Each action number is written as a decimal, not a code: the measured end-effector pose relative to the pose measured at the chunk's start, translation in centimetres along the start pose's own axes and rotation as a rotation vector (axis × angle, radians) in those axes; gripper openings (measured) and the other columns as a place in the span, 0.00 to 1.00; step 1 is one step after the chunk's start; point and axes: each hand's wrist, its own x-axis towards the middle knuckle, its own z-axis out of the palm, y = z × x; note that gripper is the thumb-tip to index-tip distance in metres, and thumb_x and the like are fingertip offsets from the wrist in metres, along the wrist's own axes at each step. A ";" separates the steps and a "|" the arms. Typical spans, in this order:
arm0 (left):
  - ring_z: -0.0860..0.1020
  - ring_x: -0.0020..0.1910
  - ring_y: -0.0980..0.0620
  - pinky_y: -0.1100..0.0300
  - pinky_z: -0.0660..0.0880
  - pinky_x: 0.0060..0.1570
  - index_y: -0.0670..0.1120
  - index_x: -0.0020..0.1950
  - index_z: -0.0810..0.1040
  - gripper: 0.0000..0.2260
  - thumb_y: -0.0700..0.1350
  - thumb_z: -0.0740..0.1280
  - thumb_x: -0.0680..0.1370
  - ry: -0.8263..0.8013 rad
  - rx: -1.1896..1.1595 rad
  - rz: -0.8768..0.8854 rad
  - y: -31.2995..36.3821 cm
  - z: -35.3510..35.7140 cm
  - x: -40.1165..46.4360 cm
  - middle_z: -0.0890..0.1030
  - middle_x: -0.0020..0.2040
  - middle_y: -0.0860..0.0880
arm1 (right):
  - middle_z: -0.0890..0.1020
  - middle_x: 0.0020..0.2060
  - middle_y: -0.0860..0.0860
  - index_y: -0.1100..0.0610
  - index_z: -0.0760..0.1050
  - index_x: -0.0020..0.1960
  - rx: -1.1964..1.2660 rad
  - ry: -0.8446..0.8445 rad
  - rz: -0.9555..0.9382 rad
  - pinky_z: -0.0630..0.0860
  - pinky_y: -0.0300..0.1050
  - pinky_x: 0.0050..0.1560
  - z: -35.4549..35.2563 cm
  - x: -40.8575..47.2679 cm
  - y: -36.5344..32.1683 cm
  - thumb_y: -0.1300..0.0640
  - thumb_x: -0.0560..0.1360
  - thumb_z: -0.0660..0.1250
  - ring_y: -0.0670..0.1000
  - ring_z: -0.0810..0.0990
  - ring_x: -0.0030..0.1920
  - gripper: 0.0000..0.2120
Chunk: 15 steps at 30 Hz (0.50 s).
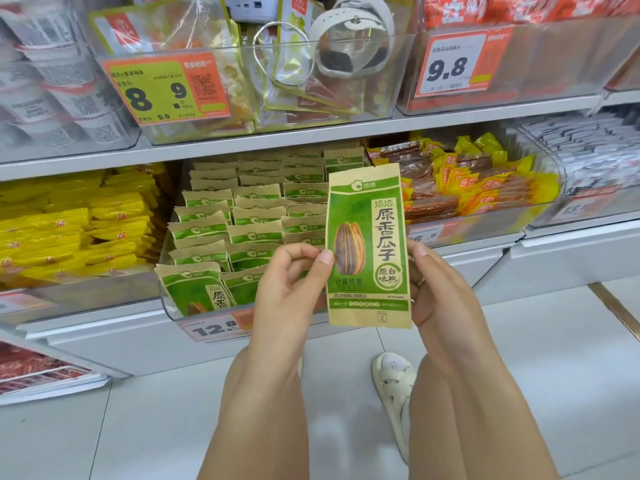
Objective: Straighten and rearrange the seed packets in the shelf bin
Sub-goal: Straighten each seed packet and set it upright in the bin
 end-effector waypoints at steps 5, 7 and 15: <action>0.76 0.38 0.52 0.45 0.73 0.45 0.44 0.46 0.73 0.12 0.51 0.68 0.71 -0.006 0.002 0.062 -0.1 -0.6 -0.1 0.78 0.43 0.51 | 0.84 0.44 0.52 0.58 0.77 0.58 0.026 -0.021 0.012 0.78 0.46 0.41 0.6 -0.2 0.0 0.45 0.72 0.67 0.51 0.81 0.43 0.20; 0.77 0.39 0.53 0.46 0.74 0.44 0.45 0.45 0.72 0.10 0.50 0.68 0.72 -0.020 -0.003 0.072 -0.3 -0.6 0.0 0.78 0.45 0.50 | 0.83 0.54 0.58 0.58 0.76 0.61 0.031 -0.046 0.027 0.75 0.63 0.58 1.0 -0.3 0.2 0.39 0.69 0.70 0.61 0.80 0.56 0.29; 0.81 0.44 0.45 0.37 0.78 0.53 0.44 0.45 0.78 0.03 0.41 0.67 0.79 -0.079 0.147 0.096 -1.0 -0.4 0.1 0.82 0.43 0.46 | 0.81 0.55 0.61 0.67 0.71 0.59 0.072 -0.141 0.016 0.73 0.65 0.60 1.7 -0.9 0.3 0.39 0.61 0.77 0.63 0.79 0.56 0.39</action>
